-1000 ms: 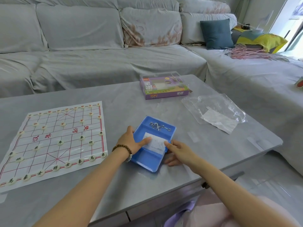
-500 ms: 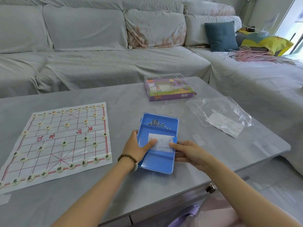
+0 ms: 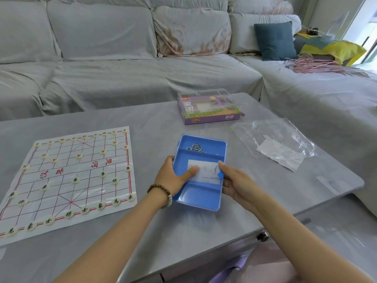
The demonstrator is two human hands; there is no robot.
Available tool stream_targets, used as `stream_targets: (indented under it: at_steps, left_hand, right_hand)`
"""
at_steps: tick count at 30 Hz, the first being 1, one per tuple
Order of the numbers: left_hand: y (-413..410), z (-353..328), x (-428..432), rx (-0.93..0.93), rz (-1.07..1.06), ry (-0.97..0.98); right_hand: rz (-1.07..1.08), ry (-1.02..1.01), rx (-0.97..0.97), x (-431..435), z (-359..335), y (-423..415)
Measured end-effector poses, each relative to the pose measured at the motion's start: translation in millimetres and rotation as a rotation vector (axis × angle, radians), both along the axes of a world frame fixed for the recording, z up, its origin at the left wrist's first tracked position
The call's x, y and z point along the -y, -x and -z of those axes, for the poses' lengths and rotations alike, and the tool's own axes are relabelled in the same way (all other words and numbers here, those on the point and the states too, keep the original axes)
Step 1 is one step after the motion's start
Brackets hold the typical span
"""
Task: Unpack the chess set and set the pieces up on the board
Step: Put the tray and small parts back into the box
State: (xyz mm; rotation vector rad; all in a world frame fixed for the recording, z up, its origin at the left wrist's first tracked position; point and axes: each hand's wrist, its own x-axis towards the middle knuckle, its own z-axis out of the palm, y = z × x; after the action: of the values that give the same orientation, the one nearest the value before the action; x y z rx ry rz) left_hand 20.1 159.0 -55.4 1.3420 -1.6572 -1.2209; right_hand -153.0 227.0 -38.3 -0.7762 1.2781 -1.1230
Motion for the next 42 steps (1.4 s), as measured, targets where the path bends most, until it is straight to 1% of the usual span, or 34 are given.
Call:
stream_targets:
  at_steps: [3,5,7,9,11,13,16,19,21,23,26,29,30,32,35,40,42]
  left_hand:
    - [11.8,-3.1,7.3,-0.003,0.011,0.027]
    - [20.4,-6.6,16.1,-0.005,0.019,0.026]
    - [30.7,-10.1,27.4,-0.003,0.025,0.0]
    - [43.8,-8.8,41.2,0.016,0.025,-0.025]
    - [59.0,-5.2,56.4,0.049,0.019,-0.033]
    - [74.8,-1.0,76.4,0.157,0.041,0.038]
    - [93.1,-2.3,116.4,0.41,0.03,0.296]
    - [110.6,-9.7,161.2,0.641,0.077,0.493]
    - [122.4,-11.3,189.0,0.813,0.127,0.508]
    - [130.8,-10.6,209.9,0.921,0.152,0.446]
    - [134.0,-5.4,228.8,0.983,0.165,0.412]
    - [120.5,4.3,236.0,1.025,0.13,0.497]
    - [113.3,7.4,234.3,1.02,0.138,0.536]
    - [96.8,13.0,225.2,0.953,0.187,0.576]
    - [71.6,15.1,202.8,0.82,0.211,0.548]
    - [36.5,16.0,159.1,0.579,0.062,0.569]
    - [23.3,14.3,142.3,0.494,0.047,0.568]
  right_hand:
    - [0.073,0.026,-0.13,8.0,-5.0,5.9]
    - [0.119,0.04,-0.178,13.5,-8.1,11.5]
    - [0.161,0.039,-0.151,17.8,-4.2,16.4]
    - [0.151,0.018,-0.059,21.8,2.3,19.3]
    - [0.159,0.033,-0.021,28.9,8.6,23.9]
    - [0.268,0.067,-0.034,39.5,12.3,35.9]
    - [0.429,0.061,-0.016,56.8,11.4,60.4]
    - [0.499,0.096,-0.053,69.9,9.4,86.0]
    - [0.519,0.111,-0.052,74.1,9.2,100.9]
    - [0.53,0.115,-0.009,77.2,11.5,111.8]
    - [0.544,0.142,0.013,80.2,13.4,119.8]
    - [0.532,0.179,-0.006,82.2,11.9,123.0]
    - [0.542,0.182,0.0,82.1,12.0,123.7]
    - [0.568,0.185,0.024,82.0,11.4,123.9]
    - [0.582,0.2,0.067,81.0,8.2,121.5]
    - [0.537,0.233,0.072,73.7,-2.5,114.1]
    - [0.519,0.252,0.076,68.8,-8.4,111.7]
